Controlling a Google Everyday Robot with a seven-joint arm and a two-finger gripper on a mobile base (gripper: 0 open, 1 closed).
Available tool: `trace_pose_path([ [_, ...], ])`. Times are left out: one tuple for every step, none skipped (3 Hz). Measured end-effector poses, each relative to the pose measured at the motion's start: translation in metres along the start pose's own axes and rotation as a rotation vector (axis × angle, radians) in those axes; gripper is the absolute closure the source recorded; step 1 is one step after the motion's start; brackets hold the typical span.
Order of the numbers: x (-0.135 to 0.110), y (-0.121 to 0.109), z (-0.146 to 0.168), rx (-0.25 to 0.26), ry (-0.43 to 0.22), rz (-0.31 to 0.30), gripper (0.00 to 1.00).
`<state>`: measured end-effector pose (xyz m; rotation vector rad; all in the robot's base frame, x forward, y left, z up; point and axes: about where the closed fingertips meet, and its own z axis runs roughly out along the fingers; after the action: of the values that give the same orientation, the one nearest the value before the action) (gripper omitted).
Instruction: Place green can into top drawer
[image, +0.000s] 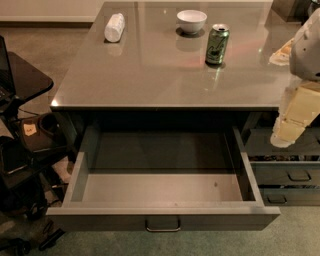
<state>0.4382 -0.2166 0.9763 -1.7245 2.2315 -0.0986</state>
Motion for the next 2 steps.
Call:
trace_pose_path([
  [-0.002,-0.007,-0.002,0.012,-0.012,-0.003,0.0],
  [-0.004,-0.038,0.001,0.014,-0.084,-0.005,0.0],
])
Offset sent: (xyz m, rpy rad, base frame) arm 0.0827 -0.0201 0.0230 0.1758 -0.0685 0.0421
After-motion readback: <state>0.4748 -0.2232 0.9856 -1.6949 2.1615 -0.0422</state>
